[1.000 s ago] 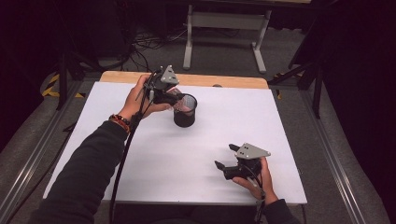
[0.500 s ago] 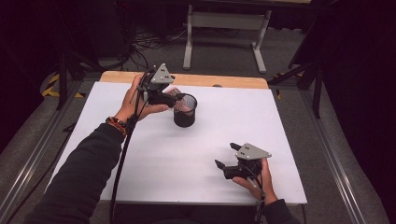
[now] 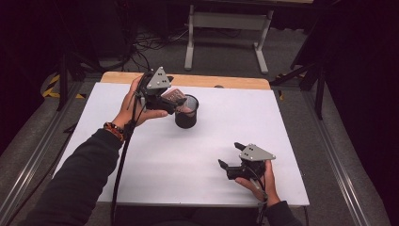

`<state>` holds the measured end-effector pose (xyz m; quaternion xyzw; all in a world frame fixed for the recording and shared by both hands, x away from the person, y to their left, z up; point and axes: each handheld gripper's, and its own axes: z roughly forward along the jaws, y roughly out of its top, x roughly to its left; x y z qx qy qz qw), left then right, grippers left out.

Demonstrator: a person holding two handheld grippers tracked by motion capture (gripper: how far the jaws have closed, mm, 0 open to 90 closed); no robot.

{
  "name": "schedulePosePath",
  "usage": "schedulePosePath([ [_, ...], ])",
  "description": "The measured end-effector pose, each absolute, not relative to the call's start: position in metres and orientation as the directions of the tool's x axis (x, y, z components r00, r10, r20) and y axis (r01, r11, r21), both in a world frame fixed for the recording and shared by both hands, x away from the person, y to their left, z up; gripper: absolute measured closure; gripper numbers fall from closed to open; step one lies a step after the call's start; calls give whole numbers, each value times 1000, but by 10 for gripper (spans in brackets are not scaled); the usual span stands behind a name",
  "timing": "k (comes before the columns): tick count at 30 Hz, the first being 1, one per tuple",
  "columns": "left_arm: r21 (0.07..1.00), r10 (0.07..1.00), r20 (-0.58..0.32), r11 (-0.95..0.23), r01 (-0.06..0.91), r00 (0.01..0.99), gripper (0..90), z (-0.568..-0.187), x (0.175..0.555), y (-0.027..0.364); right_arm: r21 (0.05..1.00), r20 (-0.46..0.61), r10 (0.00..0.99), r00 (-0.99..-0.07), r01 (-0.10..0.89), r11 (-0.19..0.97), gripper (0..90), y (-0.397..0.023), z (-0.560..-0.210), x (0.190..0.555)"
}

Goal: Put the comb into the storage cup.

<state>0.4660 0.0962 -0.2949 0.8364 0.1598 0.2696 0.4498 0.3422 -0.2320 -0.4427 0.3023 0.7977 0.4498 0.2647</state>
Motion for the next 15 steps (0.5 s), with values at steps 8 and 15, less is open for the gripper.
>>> schedulePosePath([
  [8,838,502,339,-546,-12,796,107,-297,460,98,878,-156,722,-674,240,414,159,-233,-443,342],
  [15,851,501,342,-524,-36,795,94,-295,455,105,891,-154,709,-688,213,400,145,-234,-441,340],
])
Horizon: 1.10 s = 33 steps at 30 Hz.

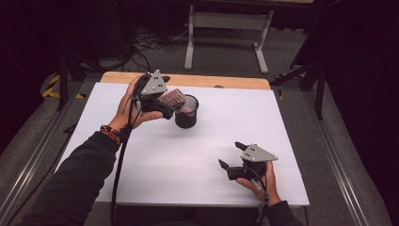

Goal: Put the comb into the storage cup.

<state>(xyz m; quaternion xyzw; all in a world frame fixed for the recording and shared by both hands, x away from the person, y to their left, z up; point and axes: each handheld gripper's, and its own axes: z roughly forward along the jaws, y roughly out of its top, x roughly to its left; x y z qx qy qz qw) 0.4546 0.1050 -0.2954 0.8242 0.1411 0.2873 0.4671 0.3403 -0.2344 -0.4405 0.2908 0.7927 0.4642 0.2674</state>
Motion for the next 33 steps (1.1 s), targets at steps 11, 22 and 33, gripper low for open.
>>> schedulePosePath([
  [11,853,508,360,-519,-55,782,98,-296,447,115,904,-241,743,-624,134,406,134,-241,-431,337],
  [22,860,501,358,-505,-70,788,95,-301,438,125,917,-241,771,-589,121,379,132,-250,-424,336],
  [33,859,495,365,-506,-81,788,88,-310,429,131,917,-246,777,-580,119,380,134,-251,-422,335],
])
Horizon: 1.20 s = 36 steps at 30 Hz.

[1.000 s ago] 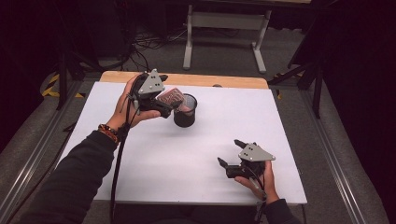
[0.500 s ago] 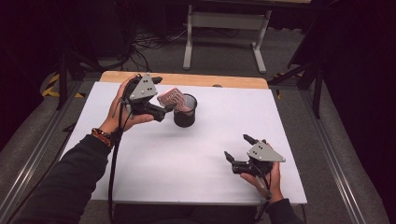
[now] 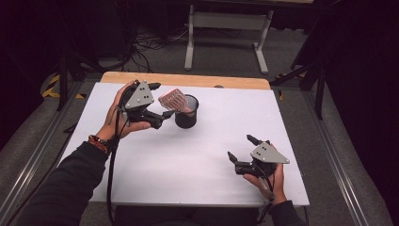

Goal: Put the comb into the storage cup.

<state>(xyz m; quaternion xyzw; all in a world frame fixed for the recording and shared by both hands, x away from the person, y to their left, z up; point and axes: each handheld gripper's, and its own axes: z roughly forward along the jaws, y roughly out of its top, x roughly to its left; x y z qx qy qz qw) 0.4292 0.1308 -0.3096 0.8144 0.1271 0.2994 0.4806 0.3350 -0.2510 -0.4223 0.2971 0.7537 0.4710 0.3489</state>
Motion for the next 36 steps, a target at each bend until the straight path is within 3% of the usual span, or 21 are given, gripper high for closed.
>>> schedulePosePath([
  [36,865,485,349,-496,-77,802,83,-341,403,150,915,-269,784,-560,105,389,117,-250,-419,332],
])
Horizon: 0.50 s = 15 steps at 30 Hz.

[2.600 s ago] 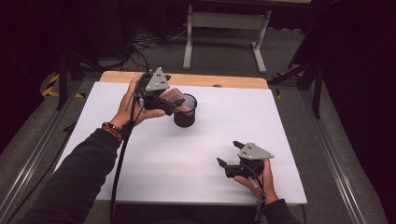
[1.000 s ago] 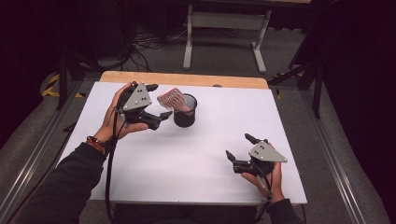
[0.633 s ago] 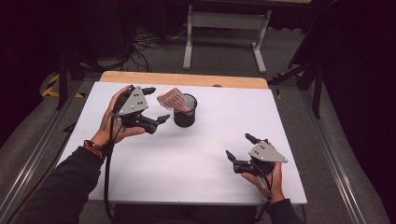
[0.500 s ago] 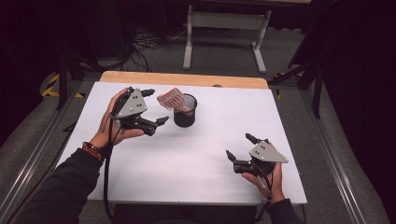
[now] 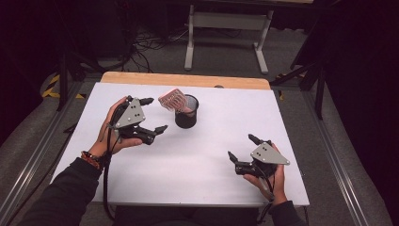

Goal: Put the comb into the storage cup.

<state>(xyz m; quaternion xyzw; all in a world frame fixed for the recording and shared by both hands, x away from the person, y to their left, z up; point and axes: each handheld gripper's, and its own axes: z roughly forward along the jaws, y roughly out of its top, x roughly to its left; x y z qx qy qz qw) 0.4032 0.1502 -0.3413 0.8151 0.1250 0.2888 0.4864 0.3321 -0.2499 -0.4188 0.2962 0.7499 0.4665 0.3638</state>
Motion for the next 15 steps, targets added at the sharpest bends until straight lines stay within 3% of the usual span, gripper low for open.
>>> schedulePosePath([
  [15,854,465,357,-514,-81,810,81,-355,394,151,913,-277,779,-562,98,395,118,-249,-419,331],
])
